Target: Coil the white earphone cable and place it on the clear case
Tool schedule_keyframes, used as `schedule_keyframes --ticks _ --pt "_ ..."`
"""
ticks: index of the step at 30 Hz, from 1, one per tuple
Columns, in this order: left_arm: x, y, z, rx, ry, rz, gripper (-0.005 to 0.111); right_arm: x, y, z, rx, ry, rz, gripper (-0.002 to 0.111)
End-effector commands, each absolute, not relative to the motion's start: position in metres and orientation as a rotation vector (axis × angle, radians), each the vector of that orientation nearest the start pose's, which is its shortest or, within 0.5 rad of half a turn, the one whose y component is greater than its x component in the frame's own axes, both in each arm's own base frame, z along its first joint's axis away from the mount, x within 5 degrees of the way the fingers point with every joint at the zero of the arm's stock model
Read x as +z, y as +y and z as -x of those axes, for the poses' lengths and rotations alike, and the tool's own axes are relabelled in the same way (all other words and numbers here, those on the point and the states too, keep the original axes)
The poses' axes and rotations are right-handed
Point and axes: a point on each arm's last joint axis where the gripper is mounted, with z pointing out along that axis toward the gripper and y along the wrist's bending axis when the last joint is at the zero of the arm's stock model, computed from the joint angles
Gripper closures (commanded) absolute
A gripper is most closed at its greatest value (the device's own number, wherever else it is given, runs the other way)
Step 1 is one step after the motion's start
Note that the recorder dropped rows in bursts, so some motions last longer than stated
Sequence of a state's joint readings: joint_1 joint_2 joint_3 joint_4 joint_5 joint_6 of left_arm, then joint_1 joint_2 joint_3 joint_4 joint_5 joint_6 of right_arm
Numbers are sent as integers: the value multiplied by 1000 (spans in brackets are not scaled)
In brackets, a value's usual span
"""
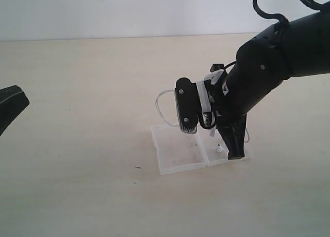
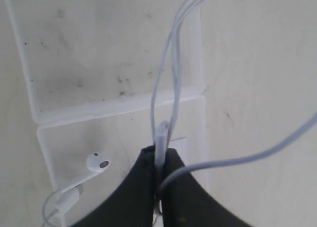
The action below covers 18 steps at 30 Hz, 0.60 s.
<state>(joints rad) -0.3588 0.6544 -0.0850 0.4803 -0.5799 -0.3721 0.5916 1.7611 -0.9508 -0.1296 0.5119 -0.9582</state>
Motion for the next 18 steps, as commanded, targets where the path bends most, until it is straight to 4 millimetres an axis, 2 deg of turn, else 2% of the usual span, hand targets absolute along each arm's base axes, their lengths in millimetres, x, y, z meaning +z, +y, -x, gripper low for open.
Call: schedule_keyframes --ticks 1,6,9,18 --pt "232 -62 -104 -450 1461 -488 107 141 175 -270 -186 1958 2128 108" --pt "232 -62 -104 -449 1463 -488 107 126 175 -271 -176 1981 2168 108" --pt "232 -62 -104 -449 1463 -488 107 124 175 -272 -178 1979 2171 103" --pt "232 -62 -104 -449 1463 -488 107 125 175 -272 -195 1960 2182 66"
